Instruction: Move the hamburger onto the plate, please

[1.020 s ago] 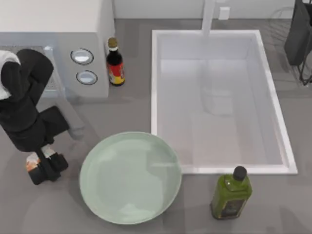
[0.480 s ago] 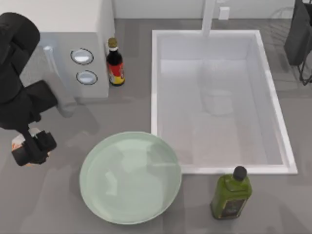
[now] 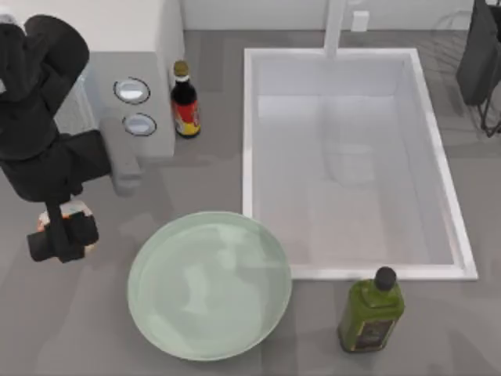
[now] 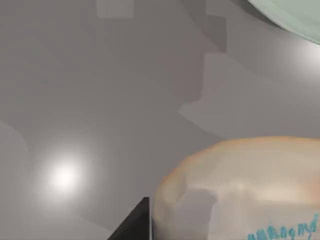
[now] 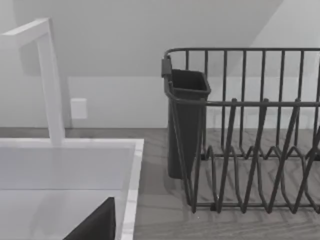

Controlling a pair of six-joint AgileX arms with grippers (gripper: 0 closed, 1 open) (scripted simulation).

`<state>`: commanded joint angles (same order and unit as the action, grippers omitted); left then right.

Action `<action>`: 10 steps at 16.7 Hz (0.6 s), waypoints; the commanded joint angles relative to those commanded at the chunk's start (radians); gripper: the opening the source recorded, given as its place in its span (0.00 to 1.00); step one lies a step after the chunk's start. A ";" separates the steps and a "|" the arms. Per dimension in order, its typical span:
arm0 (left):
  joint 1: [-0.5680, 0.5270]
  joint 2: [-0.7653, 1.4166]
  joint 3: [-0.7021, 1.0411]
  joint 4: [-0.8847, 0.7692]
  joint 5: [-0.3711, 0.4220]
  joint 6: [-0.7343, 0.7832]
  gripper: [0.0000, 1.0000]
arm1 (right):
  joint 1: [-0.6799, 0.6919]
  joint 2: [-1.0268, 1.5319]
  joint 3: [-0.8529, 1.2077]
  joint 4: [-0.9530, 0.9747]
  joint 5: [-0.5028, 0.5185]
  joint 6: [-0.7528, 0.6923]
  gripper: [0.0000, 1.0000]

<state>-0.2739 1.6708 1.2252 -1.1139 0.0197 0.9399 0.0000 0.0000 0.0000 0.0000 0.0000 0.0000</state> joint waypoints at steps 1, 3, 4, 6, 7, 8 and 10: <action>-0.019 0.014 0.014 -0.003 0.000 0.063 0.00 | 0.000 0.000 0.000 0.000 0.000 0.000 1.00; -0.064 0.045 0.042 -0.009 -0.001 0.219 0.00 | 0.000 0.000 0.000 0.000 0.000 0.000 1.00; -0.089 0.062 0.055 -0.013 -0.001 0.313 0.00 | 0.000 0.000 0.000 0.000 0.000 0.000 1.00; -0.142 0.098 0.077 -0.021 0.000 0.526 0.00 | 0.000 0.000 0.000 0.000 0.000 0.000 1.00; -0.170 0.116 0.087 -0.025 0.001 0.639 0.00 | 0.000 0.000 0.000 0.000 0.000 0.000 1.00; -0.198 0.134 0.096 -0.029 0.001 0.752 0.00 | 0.000 0.000 0.000 0.000 0.000 0.000 1.00; -0.256 0.168 0.116 -0.035 0.003 0.969 0.00 | 0.000 0.000 0.000 0.000 0.000 0.000 1.00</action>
<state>-0.5299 1.8385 1.3412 -1.1494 0.0229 1.9085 0.0000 0.0000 0.0000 0.0000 0.0000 0.0000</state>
